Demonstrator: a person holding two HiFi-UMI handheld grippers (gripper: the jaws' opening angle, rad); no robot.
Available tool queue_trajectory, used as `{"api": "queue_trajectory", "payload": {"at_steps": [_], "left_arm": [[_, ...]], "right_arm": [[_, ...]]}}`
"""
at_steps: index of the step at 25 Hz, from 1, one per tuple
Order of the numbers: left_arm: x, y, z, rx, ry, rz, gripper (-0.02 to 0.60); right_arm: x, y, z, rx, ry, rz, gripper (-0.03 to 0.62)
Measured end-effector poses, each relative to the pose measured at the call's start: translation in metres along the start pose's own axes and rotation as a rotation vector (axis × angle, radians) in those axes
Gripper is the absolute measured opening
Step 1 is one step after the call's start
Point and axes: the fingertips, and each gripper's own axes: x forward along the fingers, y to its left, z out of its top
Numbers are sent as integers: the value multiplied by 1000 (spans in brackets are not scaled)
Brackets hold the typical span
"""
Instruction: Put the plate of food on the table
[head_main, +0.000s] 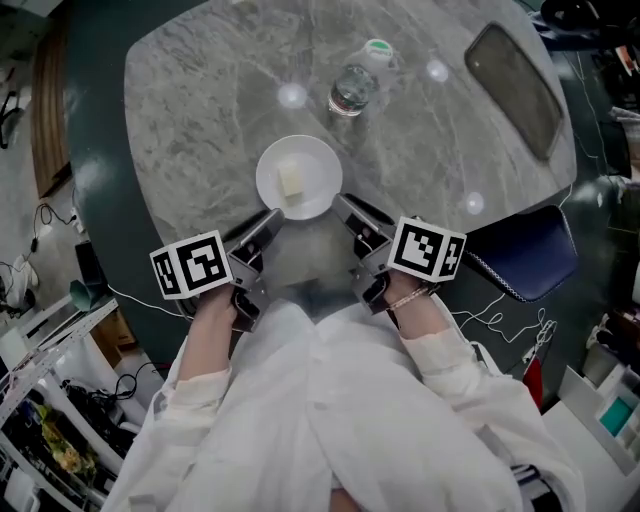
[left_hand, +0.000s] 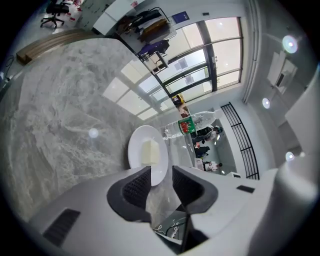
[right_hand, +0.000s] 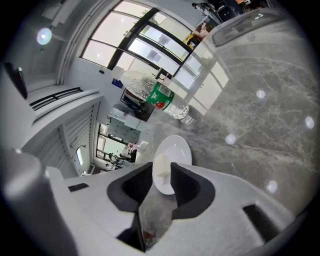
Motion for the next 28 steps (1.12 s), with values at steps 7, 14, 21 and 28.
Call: {"api": "queue_trajectory", "payload": {"at_steps": [7, 14, 21, 28], "left_arm": [[-15, -42, -3, 61, -15, -129, 48], [-25, -84, -20, 165, -9, -251, 37], [-26, -108, -28, 271, 29, -287, 37], [-26, -118, -29, 285, 20, -324, 25]], "right_arm": [[-20, 35, 5, -42, -46, 86, 31], [-39, 83, 8, -156, -31, 289, 8], [-48, 104, -5, -310, 125, 334, 3], [-55, 109, -6, -443, 202, 353, 3]]}}
